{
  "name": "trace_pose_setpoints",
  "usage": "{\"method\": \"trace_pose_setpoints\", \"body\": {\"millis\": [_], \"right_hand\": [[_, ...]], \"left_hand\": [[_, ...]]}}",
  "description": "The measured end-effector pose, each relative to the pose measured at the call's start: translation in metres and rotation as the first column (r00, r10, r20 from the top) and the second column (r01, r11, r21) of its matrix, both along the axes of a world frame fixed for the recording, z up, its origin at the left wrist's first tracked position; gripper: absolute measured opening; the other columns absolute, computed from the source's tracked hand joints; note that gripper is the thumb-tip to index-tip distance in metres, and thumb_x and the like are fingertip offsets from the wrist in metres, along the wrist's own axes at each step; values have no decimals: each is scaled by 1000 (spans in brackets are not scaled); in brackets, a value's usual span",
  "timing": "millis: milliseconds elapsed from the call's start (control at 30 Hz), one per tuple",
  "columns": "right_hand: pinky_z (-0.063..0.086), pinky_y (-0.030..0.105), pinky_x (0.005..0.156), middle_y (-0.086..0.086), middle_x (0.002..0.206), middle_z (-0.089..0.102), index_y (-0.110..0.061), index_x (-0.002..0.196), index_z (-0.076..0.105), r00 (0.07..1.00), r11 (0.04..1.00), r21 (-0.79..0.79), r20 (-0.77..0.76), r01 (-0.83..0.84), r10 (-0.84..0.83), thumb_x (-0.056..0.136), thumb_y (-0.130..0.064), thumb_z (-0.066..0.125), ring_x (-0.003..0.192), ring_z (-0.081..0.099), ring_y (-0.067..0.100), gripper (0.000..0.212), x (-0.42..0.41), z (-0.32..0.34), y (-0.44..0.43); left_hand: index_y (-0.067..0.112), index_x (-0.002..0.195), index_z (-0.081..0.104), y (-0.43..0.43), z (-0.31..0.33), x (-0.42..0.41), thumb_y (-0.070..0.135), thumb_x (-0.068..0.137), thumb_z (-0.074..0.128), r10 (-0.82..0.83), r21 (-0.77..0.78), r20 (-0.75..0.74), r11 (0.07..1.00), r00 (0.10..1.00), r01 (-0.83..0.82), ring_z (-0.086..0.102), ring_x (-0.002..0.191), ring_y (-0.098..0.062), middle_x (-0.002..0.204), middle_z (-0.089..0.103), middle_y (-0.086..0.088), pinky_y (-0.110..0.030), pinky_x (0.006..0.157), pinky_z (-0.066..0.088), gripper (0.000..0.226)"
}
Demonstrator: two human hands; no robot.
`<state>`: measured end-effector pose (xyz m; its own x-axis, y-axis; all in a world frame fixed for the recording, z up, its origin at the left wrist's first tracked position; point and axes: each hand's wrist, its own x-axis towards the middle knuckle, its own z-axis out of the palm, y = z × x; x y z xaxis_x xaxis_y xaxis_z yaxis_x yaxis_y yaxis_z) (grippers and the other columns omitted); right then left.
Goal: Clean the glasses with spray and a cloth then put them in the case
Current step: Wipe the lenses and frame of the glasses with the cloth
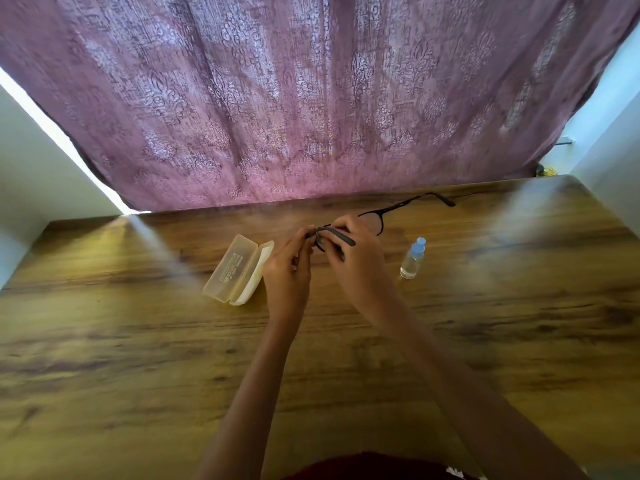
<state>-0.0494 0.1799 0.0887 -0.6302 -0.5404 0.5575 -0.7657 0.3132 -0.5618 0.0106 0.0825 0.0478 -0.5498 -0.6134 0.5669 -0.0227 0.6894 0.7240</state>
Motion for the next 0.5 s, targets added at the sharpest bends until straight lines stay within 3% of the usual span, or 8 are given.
{"method": "trace_pose_setpoints", "body": {"millis": [200, 400, 500], "right_hand": [[46, 22, 75, 11, 92, 62, 2, 93, 70, 999, 997, 75, -50, 21, -17, 80, 2, 70, 84, 59, 20, 14, 4, -8, 5], [55, 36, 70, 15, 91, 62, 5, 97, 66, 1000, 999, 42, -21, -17, 18, 82, 4, 68, 82, 61, 25, 15, 0, -1, 0], [54, 32, 71, 13, 93, 62, 5, 98, 67, 999, 998, 60, -32, -25, 27, 83, 2, 67, 82, 60, 21, 15, -1, -1, 0]], "left_hand": [[12, 114, 67, -6, -3, 1, 7, 92, 58, 27, 5, 1, 1000, 1000, -27, 56, 81, 2, 95, 71, -1, -2, 74, 39, 24], [8, 112, 68, -3, -3, -1, 4, 91, 59, -5, -13, -16, 1000, 1000, 5, 57, 80, 3, 94, 71, -2, -2, 73, 40, 23], [9, 112, 67, -4, -1, -1, 5, 91, 59, -2, 4, -26, 1000, 1000, 2, 57, 80, 2, 91, 69, 2, -3, 73, 42, 23]]}}
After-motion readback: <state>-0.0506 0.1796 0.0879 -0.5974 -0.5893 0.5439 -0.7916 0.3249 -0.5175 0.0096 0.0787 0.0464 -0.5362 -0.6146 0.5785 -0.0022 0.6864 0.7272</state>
